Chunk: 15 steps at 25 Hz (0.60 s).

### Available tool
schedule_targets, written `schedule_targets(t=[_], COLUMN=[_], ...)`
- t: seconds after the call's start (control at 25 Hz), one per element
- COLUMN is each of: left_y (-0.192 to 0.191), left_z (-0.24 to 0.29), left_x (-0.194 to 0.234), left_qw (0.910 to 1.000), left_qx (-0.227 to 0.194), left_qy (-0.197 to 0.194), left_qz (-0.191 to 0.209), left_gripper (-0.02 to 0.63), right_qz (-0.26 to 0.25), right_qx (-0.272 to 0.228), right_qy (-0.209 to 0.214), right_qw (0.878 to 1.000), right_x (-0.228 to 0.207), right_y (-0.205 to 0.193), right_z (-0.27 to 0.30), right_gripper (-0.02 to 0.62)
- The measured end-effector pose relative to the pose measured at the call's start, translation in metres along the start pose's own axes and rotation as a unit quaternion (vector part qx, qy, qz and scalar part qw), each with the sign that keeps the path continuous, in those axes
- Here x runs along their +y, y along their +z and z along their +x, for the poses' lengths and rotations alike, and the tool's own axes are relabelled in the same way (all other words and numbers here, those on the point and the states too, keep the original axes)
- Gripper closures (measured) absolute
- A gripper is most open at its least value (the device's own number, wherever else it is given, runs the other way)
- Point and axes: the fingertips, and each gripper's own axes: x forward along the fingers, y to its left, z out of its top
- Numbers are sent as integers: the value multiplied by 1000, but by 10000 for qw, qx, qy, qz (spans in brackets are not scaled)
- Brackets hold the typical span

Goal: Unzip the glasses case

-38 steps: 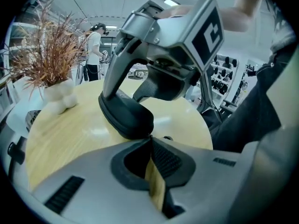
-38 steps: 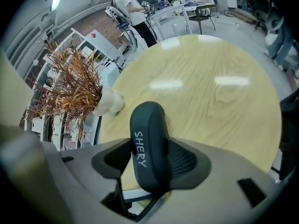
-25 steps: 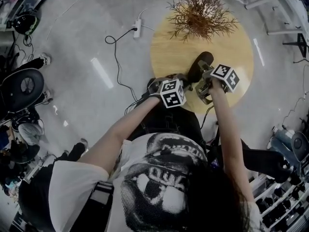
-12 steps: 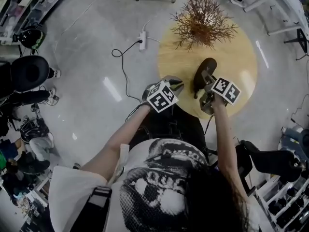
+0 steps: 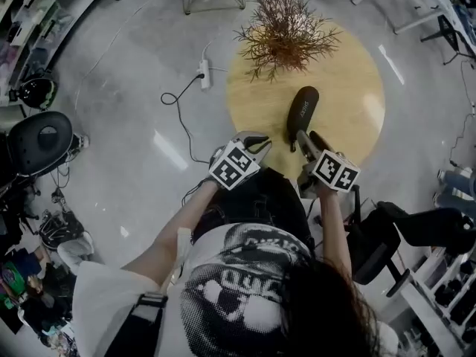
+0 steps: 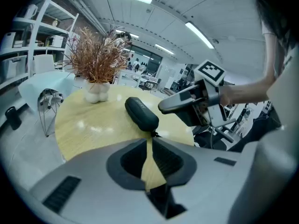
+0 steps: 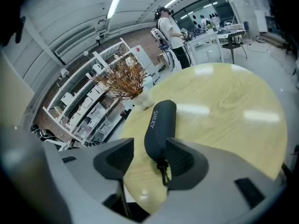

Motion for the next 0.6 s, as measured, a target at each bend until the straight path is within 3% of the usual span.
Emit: schedule_targets(t=[0.2, 0.6], left_y=[10, 27], left_z=[2, 17], left_x=[-12, -70], left_qw=[9999, 9994], left_qx=[-156, -268], left_qy=[-27, -179], left_qz=[-48, 161], left_gripper=[577, 577], right_qz=[93, 22], right_qx=[-172, -458], right_qy=[290, 268], right_qw=[9994, 9986], right_x=[-3, -33], right_y=[-21, -43], right_z=[-34, -103], right_gripper=[391, 407])
